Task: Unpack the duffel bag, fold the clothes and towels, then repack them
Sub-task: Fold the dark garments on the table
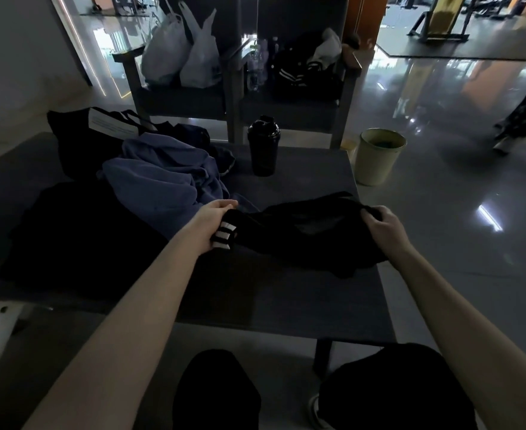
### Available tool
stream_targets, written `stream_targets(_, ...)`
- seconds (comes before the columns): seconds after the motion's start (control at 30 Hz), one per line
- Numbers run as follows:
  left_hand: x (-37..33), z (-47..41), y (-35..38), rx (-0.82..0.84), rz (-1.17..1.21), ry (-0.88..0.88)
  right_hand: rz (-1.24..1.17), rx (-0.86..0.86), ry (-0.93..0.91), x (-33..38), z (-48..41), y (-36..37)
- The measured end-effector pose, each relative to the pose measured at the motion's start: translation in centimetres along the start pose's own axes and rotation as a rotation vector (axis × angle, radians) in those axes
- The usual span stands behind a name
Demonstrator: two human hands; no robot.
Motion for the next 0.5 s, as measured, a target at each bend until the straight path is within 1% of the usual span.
stream_targets(0.07, 0.5, 0.3, -0.1, -0.031, 0.026, -0.018, 0.22, 0.013, 0.006, -0.7, 0.0, 0.9)
stream_targets(0.1, 0.8, 0.6, 0.0, -0.029, 0.004, -0.034, 0.343, -0.023, -0.022, -0.6, 0.4, 1.1)
stream_targets(0.13, 1.1, 1.0, 0.3, -0.008, -0.02, -0.056, 0.447, -0.075, -0.088, 0.0, 1.0, 1.3)
stream_targets(0.17, 1.3, 1.4, 0.8, 0.025, -0.028, -0.082, 0.506, -0.116, -0.194, 0.9, 1.8, 1.9)
stream_targets(0.2, 1.3, 1.8, 1.4, 0.058, -0.023, -0.103, 0.506, -0.104, -0.311, 2.2, 2.7, 2.9)
stream_targets(0.27, 0.6, 2.5, 2.6, 0.095, -0.037, -0.106, 0.416, 0.068, -0.507, 4.9, 5.3, 6.1)
stream_targets(0.33, -0.6, 3.0, 4.1, 0.156, -0.092, -0.093, 0.348, 0.235, -0.625, 7.1, 7.4, 9.3)
stream_targets(0.37, -1.3, 3.4, 4.9, 0.2, -0.12, -0.082, 0.317, 0.262, -0.663, 8.2, 8.0, 10.3)
stream_targets(0.43, -2.6, 4.1, 6.3, 0.288, -0.08, -0.069, 0.192, 0.229, -0.663, 9.6, 7.8, 10.9)
stream_targets(0.5, -3.3, 4.8, 7.3, 0.376, 0.011, -0.089, 0.021, 0.198, -0.537, 10.1, 6.8, 10.2)
Point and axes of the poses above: each hand's wrist, its own z-axis away from the middle knuckle, its own y-axis out of the palm, x = y × z, the point moved 8 cm from there along -z, towards the middle knuckle, and after that the axes turned 6 degrees about z, right-handed, at the moved point
